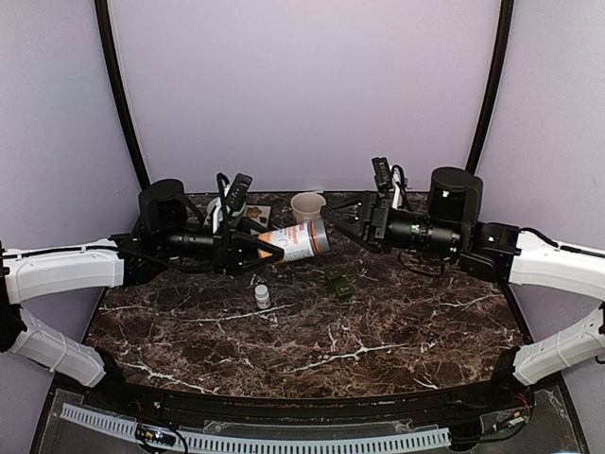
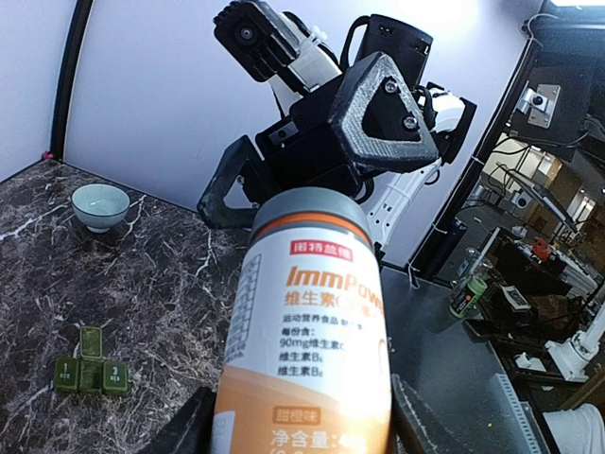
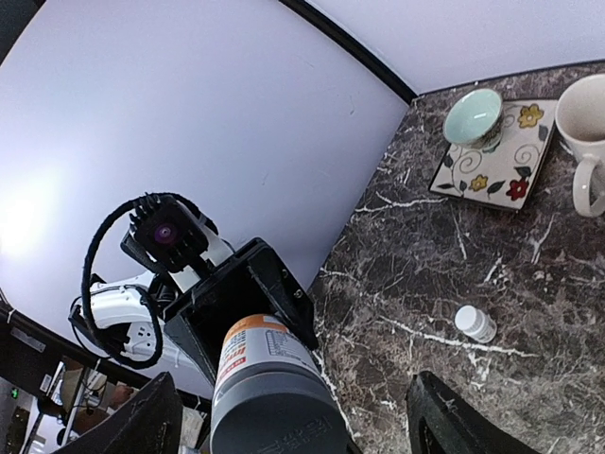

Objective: Sort the pills into containers
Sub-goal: Unscrew the lid of the pill bottle.

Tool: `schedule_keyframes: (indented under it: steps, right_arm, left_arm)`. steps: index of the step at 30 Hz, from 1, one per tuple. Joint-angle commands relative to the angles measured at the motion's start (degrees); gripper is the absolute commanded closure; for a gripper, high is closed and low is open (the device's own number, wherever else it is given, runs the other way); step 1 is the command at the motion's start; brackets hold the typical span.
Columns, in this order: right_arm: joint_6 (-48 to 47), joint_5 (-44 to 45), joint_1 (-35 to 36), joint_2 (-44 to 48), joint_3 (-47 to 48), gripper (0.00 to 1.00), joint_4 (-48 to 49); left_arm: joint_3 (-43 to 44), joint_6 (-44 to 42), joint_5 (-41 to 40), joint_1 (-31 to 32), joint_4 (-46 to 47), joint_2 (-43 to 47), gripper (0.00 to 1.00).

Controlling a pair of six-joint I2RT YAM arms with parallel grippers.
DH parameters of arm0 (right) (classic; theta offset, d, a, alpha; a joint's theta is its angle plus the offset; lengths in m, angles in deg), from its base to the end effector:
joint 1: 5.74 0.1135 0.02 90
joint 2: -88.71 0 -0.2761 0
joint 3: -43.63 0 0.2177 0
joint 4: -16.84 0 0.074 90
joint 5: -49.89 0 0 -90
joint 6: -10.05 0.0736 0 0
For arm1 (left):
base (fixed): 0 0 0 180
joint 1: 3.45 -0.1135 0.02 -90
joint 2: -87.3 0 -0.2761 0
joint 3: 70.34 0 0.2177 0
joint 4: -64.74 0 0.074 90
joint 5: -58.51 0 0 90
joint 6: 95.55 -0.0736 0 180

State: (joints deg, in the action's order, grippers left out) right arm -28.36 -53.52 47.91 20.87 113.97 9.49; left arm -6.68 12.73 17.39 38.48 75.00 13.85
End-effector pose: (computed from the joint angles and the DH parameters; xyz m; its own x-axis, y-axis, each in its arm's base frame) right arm 0.1513 0.2344 0.3664 -0.7524 0.2636 -0.6037 -0.5326 0.2959 0.7930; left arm 0.1700 -0.2272 0.3421 -0.3078 -0.0008 -0.9514 0.9513 -0.0151 -0.3078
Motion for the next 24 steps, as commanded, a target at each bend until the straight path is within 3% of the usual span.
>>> schedule_keyframes:
  steps: [1, 24]
  right_arm:
    - [5.8, -2.8, -0.4, -2.1, 2.8, 0.18, 1.3]
    - [8.2, -6.0, -0.6, -4.9, 2.3, 0.27, 1.2]
  left_arm:
    - [2.0, -4.7, -2.4, 0.5, -1.2, 2.0, 1.00]
    - [2.5, -6.4, -4.1, 0.5, -0.5, 2.1, 1.00]
